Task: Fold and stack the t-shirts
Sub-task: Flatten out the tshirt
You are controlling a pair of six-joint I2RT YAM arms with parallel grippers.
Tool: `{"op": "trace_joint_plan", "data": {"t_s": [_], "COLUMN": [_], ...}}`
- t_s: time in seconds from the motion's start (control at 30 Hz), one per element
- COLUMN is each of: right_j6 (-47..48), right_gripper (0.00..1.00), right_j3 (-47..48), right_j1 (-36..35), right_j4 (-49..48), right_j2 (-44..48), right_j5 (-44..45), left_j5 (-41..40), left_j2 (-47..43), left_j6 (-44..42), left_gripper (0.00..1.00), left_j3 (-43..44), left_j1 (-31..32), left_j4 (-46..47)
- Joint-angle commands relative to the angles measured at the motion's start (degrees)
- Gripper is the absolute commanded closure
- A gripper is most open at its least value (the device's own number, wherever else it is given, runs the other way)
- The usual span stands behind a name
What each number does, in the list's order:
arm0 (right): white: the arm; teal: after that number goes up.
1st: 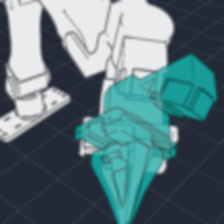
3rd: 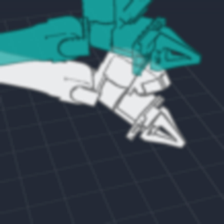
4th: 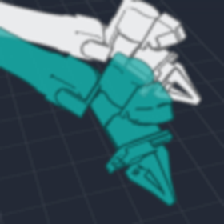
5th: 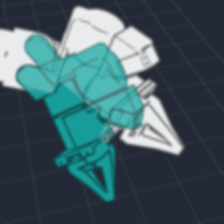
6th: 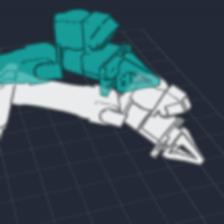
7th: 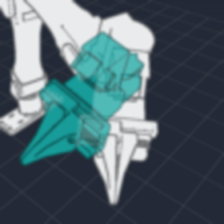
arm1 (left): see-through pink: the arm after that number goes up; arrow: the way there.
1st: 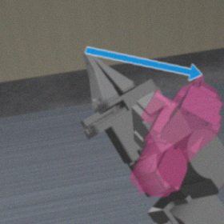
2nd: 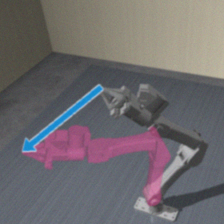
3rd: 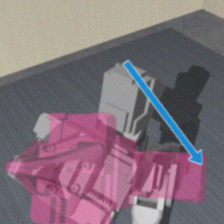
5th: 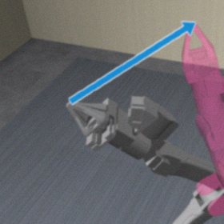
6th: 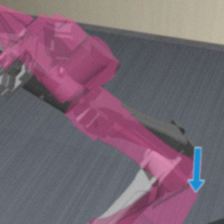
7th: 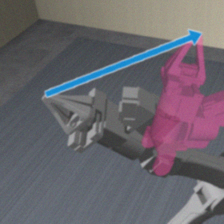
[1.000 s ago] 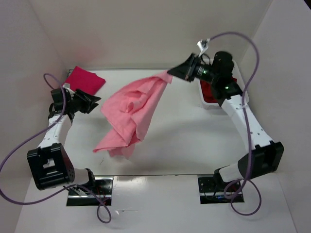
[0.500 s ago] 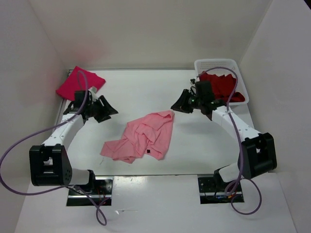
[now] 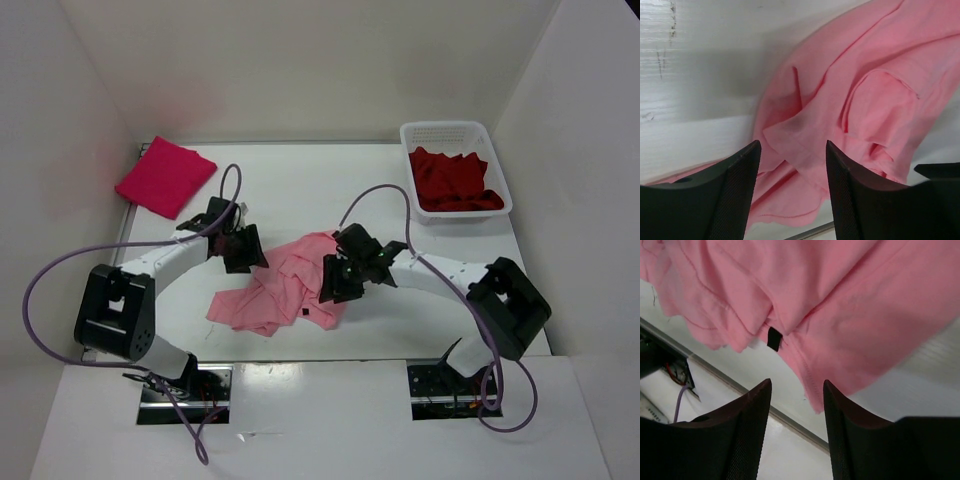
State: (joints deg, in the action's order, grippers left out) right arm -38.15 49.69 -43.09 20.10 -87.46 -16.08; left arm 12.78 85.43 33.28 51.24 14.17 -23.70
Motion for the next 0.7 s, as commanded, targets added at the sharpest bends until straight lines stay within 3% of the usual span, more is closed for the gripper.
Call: {"op": "trace_joint_plan", "data": {"t_s": [0.0, 0.3, 0.37, 0.4, 0.53, 0.67], "right_j6": [-1.92, -7.46, -7.46, -8.07, -8.61, -8.61], "right_gripper": [0.48, 0.45, 0.45, 0.45, 0.58, 0.84], "right_j3": [-0.03, -5.75, -5.75, -5.75, -5.22, -3.73], "right_j1": [0.29, 0.29, 0.29, 0.29, 0.29, 0.29], "right_j4": [0.82, -1.63, -2.78, -2.78, -4.01, -5.86], "right_j2": [1.50, 1.42, -1.20, -1.74, -1.75, -1.75], "right_j5": [6.40, 8.70, 8.17, 8.17, 9.92, 10.79], "left_j5": [-1.70, -2.23, -1.70, -1.70, -1.70, -2.40], "left_j2": [2.63, 4.92, 5.45, 5.45, 5.98, 2.73], "left_j6": [0.21, 0.82, 0.82, 0.82, 1.35, 1.88], "left_gripper": [0.38, 0.50, 0.56, 0.64, 0.84, 1.00], "left_j3": [1.40, 1.93, 1.93, 2.45, 3.78, 5.70], "left_j1": [1.46, 2.00, 2.00, 2.00, 2.00, 2.00], "left_j4": [1.56, 3.92, 4.54, 4.54, 4.02, 3.49]}}
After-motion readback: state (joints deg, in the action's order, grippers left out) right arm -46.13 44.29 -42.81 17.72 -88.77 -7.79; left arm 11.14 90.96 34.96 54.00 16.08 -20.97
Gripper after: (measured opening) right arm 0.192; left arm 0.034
